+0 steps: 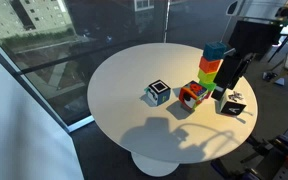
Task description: Move the blue cube to the table
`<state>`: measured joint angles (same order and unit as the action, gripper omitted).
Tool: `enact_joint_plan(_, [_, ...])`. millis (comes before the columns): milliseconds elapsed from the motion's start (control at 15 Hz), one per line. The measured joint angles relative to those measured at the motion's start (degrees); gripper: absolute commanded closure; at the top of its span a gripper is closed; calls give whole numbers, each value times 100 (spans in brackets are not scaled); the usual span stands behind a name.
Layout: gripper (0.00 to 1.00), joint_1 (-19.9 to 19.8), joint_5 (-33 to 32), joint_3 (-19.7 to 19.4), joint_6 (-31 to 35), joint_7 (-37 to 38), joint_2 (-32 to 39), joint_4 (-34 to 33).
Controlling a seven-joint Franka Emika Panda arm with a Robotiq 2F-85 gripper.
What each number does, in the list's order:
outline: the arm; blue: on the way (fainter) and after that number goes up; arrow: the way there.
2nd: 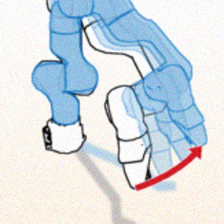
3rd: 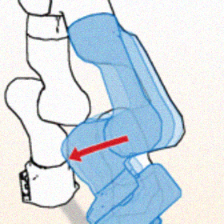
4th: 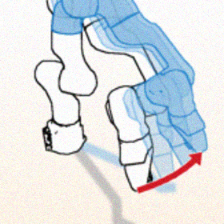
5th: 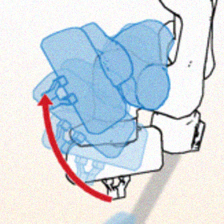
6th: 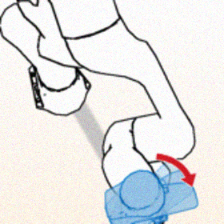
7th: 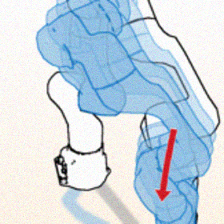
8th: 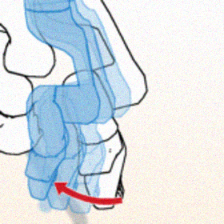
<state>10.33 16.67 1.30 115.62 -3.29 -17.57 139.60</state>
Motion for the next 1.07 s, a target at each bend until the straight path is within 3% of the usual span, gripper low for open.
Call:
enact_joint_plan(533, [0, -26, -2, 23, 21, 1, 7, -11])
enact_joint_plan(1067, [0, -273, -73, 100, 817, 15, 139, -116])
